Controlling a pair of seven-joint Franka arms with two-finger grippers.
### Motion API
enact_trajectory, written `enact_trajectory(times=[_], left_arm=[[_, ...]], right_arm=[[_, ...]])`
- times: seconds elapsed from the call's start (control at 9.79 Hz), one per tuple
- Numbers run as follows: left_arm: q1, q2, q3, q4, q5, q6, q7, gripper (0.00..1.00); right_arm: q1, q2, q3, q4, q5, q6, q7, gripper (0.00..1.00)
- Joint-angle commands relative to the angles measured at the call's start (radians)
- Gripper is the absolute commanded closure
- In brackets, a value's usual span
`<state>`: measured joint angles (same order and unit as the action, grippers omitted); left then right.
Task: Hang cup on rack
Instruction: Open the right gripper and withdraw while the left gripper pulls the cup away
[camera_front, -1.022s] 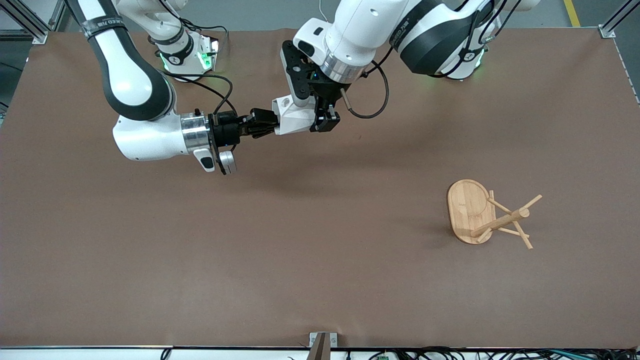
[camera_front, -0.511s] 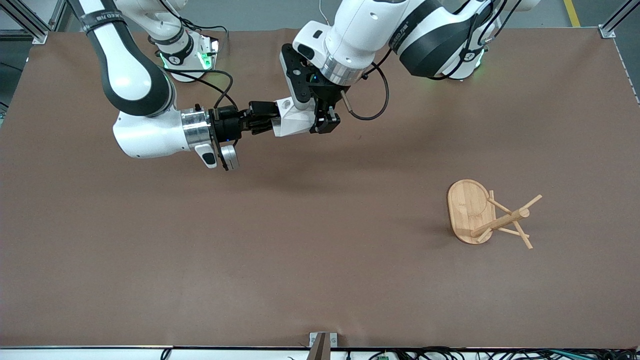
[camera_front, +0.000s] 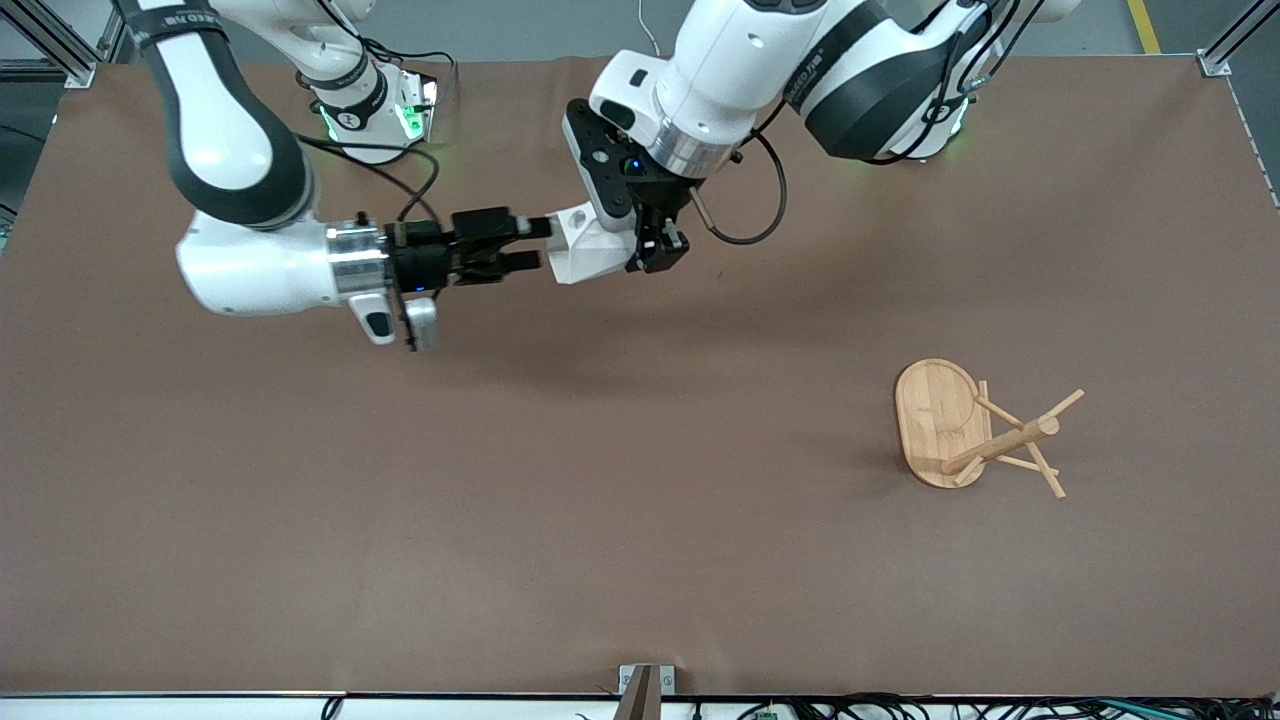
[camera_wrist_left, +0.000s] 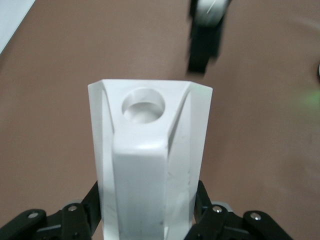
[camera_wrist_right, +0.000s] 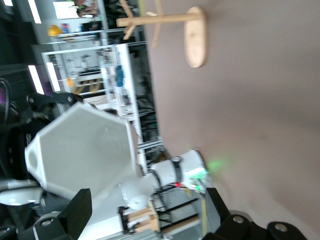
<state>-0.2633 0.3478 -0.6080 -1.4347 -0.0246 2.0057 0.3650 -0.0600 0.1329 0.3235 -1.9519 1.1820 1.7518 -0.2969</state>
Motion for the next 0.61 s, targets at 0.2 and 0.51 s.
enact_trajectory(times=[0.2, 0.51], left_arm=[[0.044, 0.016, 0.027, -0.006, 0.017, -0.076, -0.090, 1.00], [0.125, -0.042, 0.024, -0.004, 0.005, -0.149, -0.409, 1.00]], right_arm=[[-0.015, -0.094, -0.220, 0.037, -0.479, -0.049, 0.081, 0.00], [-0.015, -0.087, -0.331, 0.134, -0.903, -0.043, 0.100, 0.00]])
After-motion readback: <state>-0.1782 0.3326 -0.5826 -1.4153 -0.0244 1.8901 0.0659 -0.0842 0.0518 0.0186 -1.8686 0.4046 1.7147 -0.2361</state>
